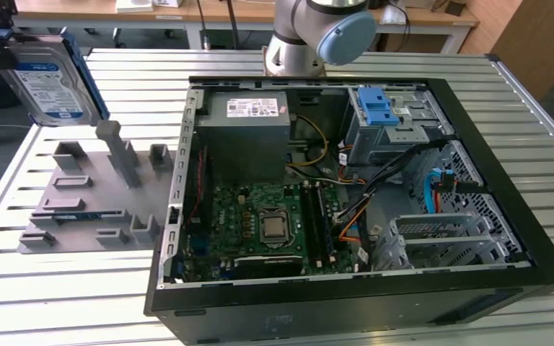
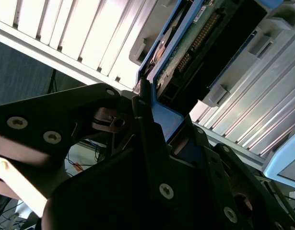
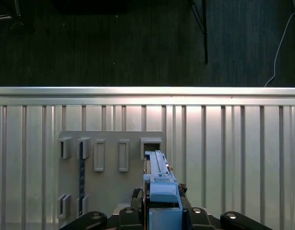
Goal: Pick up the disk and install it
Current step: 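Pick up the disk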
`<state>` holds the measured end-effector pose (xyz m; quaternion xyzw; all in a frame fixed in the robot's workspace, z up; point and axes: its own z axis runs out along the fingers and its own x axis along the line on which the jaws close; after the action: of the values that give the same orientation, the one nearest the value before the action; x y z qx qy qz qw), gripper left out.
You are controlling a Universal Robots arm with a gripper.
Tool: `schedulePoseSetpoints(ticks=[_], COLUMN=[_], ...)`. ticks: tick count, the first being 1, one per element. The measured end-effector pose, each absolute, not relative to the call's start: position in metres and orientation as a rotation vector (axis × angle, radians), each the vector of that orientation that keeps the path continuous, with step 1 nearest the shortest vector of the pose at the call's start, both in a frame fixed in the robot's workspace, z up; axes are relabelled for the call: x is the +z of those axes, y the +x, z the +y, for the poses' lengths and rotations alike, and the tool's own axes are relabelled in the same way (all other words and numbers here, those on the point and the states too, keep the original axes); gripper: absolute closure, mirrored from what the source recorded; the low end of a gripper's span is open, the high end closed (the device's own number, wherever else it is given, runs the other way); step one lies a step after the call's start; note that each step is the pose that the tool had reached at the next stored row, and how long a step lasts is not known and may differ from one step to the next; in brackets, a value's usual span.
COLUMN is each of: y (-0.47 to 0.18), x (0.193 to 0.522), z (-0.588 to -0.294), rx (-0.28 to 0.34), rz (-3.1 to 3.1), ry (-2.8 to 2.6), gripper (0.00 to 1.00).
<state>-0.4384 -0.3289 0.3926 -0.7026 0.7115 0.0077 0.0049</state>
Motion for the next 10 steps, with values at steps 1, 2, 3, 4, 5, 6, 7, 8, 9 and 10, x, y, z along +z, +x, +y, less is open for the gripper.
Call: schedulePoseSetpoints(ticks=[1,2,3,4,5,6,7,8,9,10], y=[-0.4384,-0.4384,-0.4384,-0.4384,-0.4384,-0.4384,-0.4384,-0.4384,-0.4384,-0.4384], x=[0.393,0.3934,0.3938,0.3957,0.396,0.3963,0.3966,0.397,0.3973,0.3976], z=[-0.3289,-0.329,-0.3289,-0.329,-0.3289,-0.3289,-0.329,-0.3289,-0.3289,-0.3289], rx=[0.024,0.024,0.024,0.024,0.024,0.024,0.024,0.024,0.024,0.024], rz=[2.228,2.228,2.228,2.228,2.228,2.228,2.228,2.228,2.228,2.228], ry=[-2.201,-2.201,-2.201,-2.201,-2.201,-2.201,-2.201,-2.201,-2.201,-2.201], gripper=[0.64,0.64,0.64,0.64,0.64,0.64,0.64,0.64,0.64,0.64])
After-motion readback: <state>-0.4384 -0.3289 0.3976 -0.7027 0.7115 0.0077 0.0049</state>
